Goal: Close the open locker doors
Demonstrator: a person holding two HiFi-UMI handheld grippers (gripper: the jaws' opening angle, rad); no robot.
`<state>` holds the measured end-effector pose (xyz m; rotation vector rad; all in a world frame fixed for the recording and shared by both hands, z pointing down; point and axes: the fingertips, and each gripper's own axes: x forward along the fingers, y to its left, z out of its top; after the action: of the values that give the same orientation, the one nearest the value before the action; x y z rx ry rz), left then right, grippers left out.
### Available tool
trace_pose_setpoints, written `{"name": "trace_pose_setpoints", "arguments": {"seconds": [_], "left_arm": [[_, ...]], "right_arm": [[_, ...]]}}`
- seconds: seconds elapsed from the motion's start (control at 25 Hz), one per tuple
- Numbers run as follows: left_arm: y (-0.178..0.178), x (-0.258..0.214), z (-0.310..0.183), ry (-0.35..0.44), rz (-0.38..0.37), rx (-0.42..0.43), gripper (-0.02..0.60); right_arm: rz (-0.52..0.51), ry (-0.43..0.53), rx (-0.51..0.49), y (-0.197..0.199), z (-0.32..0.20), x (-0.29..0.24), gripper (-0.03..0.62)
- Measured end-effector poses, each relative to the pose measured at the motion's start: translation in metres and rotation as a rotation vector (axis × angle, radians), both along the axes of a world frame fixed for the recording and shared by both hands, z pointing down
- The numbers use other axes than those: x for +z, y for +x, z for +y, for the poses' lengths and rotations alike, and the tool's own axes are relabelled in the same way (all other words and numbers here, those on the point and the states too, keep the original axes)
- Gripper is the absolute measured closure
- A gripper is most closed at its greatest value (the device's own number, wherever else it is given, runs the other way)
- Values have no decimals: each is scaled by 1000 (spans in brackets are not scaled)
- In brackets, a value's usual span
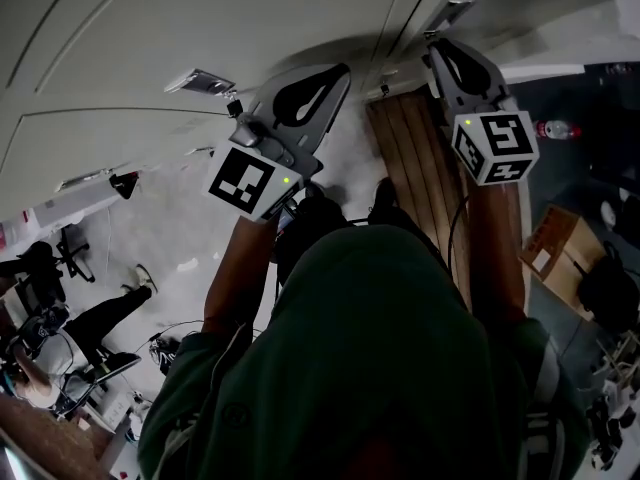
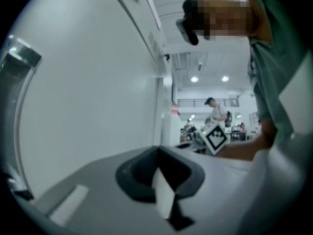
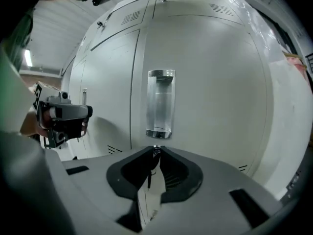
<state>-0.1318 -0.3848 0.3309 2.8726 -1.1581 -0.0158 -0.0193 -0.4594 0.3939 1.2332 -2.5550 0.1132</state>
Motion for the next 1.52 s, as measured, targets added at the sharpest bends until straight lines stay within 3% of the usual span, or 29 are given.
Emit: {"name": "trace_pose_setpoints", "arguments": {"seconds": [0.12, 0.36, 0.48, 1.04, 1.52], "left_arm": [[1, 0, -1, 3, 2, 2, 578], [3, 2, -2, -3, 2, 2, 578], [2, 3, -2, -4, 4, 0, 578], [1, -4, 3, 20, -34, -19, 578], [-12, -26, 27, 80, -68, -108, 578]], "right_arm": [[-147, -49, 34, 0, -5, 0, 557], [-618, -191, 141, 8, -15, 1, 572], [-719, -227, 153, 8, -19, 1, 572], [-450, -126, 88, 2, -16, -3, 571], [-292, 118, -31, 6, 26, -70, 571]]}}
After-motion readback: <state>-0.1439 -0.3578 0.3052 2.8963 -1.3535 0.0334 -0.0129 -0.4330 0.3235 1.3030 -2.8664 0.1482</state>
